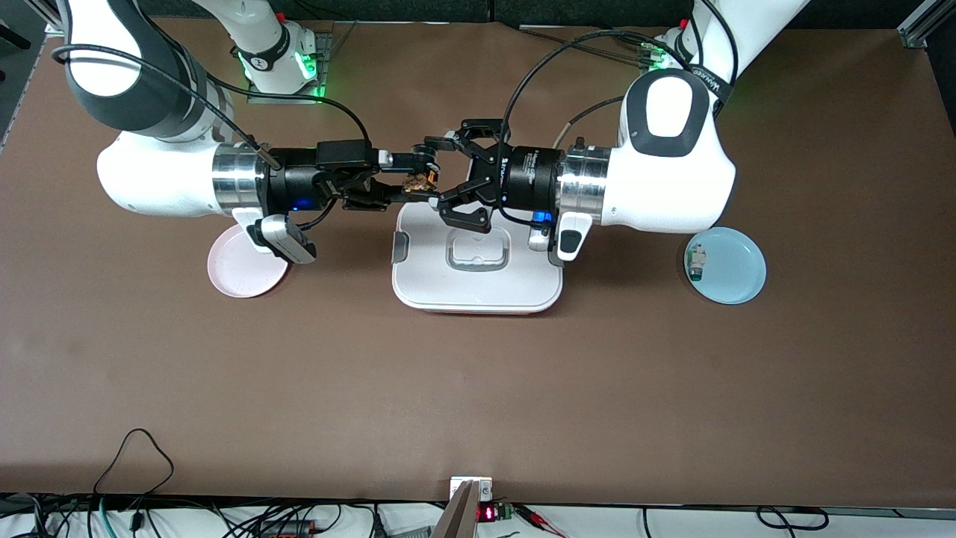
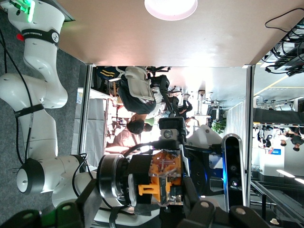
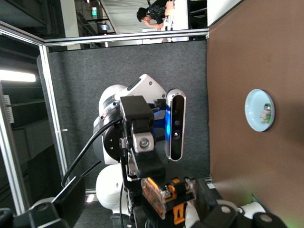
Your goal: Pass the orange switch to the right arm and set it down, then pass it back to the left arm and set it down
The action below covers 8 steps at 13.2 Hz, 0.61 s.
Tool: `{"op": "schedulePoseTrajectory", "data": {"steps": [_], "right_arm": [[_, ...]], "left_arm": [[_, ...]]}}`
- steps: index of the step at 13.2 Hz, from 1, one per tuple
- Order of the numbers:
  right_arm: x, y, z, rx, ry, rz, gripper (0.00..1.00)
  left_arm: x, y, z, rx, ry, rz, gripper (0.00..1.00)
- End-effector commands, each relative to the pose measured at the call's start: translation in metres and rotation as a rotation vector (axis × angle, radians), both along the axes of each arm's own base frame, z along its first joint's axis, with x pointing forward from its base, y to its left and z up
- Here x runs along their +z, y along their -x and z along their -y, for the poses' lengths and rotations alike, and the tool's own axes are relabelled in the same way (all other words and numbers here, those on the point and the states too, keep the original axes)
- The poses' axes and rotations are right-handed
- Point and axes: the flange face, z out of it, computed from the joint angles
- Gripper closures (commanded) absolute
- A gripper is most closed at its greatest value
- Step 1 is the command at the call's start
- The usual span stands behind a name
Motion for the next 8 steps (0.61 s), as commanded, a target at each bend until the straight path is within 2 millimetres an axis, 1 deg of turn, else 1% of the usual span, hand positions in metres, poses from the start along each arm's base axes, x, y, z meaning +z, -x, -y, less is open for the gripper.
{"op": "schedulePoseTrajectory", "data": {"steps": [1,6,8], "right_arm": [[-0.01,0.009,0.0,-0.006,-0.025,0.022,0.0],[-0.026,0.012,0.0,0.001,-0.02,0.072,0.02],[-0.025,0.012,0.0,0.001,-0.021,0.08,0.08]], "left_arm": [[0.002,-0.008,0.002,0.02,0.023,-0.02,1.0],[0.002,-0.008,0.002,0.018,0.022,-0.017,1.0],[0.002,-0.008,0.001,0.019,0.022,-0.017,1.0]]}}
